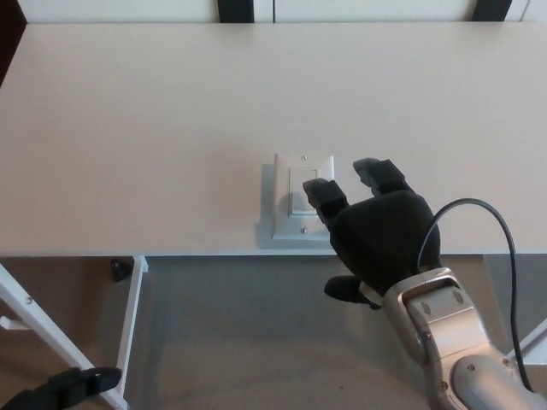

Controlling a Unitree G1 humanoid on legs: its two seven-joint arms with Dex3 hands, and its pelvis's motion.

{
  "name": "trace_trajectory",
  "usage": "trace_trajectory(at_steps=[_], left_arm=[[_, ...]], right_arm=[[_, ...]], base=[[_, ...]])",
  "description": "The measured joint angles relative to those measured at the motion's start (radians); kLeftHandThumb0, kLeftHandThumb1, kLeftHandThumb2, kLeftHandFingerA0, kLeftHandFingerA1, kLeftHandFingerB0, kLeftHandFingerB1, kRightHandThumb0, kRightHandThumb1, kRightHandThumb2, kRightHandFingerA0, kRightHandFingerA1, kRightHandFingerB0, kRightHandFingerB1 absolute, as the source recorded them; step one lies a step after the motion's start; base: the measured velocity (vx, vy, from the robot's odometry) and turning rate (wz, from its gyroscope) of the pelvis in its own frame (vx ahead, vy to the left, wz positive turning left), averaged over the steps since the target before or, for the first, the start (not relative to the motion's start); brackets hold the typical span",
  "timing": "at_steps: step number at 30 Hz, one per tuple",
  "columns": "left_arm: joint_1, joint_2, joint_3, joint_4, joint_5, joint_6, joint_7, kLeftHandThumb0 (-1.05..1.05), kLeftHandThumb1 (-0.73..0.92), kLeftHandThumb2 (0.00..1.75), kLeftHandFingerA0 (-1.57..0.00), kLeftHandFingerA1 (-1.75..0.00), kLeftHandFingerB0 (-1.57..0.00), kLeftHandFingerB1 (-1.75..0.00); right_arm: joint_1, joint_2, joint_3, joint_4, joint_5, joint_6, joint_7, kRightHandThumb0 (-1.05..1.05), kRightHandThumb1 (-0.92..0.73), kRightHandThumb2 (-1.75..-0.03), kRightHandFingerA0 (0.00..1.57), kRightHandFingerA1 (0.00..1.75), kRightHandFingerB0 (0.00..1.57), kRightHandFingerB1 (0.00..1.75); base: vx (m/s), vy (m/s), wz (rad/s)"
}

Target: The robot walk towards a table in front and then clicks the light switch button using the right hand's index finger

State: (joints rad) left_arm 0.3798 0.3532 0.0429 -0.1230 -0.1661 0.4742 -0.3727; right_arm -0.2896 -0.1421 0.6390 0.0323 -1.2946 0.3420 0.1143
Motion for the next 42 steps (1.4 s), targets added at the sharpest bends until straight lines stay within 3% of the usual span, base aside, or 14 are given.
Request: trace_trajectory(at_steps=[16, 17, 18, 19, 20, 30, 31, 34, 42], left_arm=[[-0.012, 0.001, 0.000, -0.007, 0.005, 0.000, 0.000, -0.14, 0.56, 0.94, -0.29, -0.55, -0.14, -0.49], [-0.013, 0.001, 0.000, -0.007, 0.006, 0.000, 0.000, -0.14, 0.56, 0.94, -0.29, -0.55, -0.14, -0.49], [-0.014, 0.002, -0.001, -0.007, 0.006, 0.000, 0.000, -0.14, 0.56, 0.94, -0.29, -0.55, -0.14, -0.48], [-0.015, 0.002, -0.001, -0.007, 0.006, 0.000, 0.000, -0.14, 0.55, 0.93, -0.29, -0.55, -0.14, -0.48], [-0.016, 0.003, -0.001, -0.007, 0.006, 0.000, 0.000, -0.14, 0.55, 0.93, -0.29, -0.55, -0.14, -0.48], [-0.027, 0.006, -0.001, -0.007, 0.007, 0.000, 0.000, -0.14, 0.55, 0.93, -0.29, -0.55, -0.14, -0.48], [-0.029, 0.006, -0.001, -0.007, 0.007, 0.000, 0.000, -0.13, 0.55, 0.93, -0.29, -0.55, -0.14, -0.49], [-0.040, 0.006, -0.001, -0.005, 0.007, 0.000, 0.000, -0.13, 0.54, 0.92, -0.30, -0.56, -0.15, -0.49], [-0.049, 0.006, 0.000, 0.004, 0.006, 0.000, -0.001, -0.13, 0.54, 0.93, -0.29, -0.56, -0.15, -0.49]], right_arm=[[-0.018, 0.031, 0.007, 0.078, 0.003, 0.014, 0.001, -0.85, -0.51, -0.91, 0.04, 0.31, 0.08, 0.33], [-0.019, 0.031, 0.009, 0.079, 0.003, 0.015, 0.001, -0.89, -0.62, -0.58, 0.04, 0.35, 0.13, 0.30], [-0.020, 0.031, 0.011, 0.079, 0.002, 0.015, 0.001, -0.89, -0.61, -0.58, 0.04, 0.36, 0.13, 0.31], [-0.020, 0.032, 0.013, 0.079, 0.002, 0.015, 0.000, -0.89, -0.61, -0.58, 0.02, 0.36, 0.13, 0.31], [-0.020, 0.033, 0.016, 0.079, 0.003, 0.015, -0.003, -0.83, -0.50, -0.90, 0.03, 0.26, 0.14, 0.36], [-0.020, 0.050, 0.030, 0.072, 0.004, 0.015, -0.005, -0.87, -0.53, -0.91, 0.05, 0.25, 0.09, 0.32], [-0.020, 0.051, 0.031, 0.074, 0.003, 0.016, -0.005, -0.86, -0.52, -0.91, 0.03, 0.27, 0.14, 0.34], [-0.020, 0.051, 0.035, 0.085, 0.001, 0.020, -0.007, -0.86, -0.51, -0.90, 0.04, 0.36, 0.09, 0.37], [-0.020, 0.051, 0.036, 0.116, 0.001, 0.034, -0.017, -0.85, -0.52, -0.88, 0.05, 0.27, 0.10, 0.32]], base=[[0.00, 0.000, 0.00], [0.00, 0.000, 0.00], [0.00, 0.000, 0.00], [0.00, 0.000, 0.00], [0.00, 0.000, 0.00], [0.00, 0.000, 0.00], [0.00, 0.000, 0.00], [0.00, 0.000, 0.00], [0.00, 0.000, 0.00]])
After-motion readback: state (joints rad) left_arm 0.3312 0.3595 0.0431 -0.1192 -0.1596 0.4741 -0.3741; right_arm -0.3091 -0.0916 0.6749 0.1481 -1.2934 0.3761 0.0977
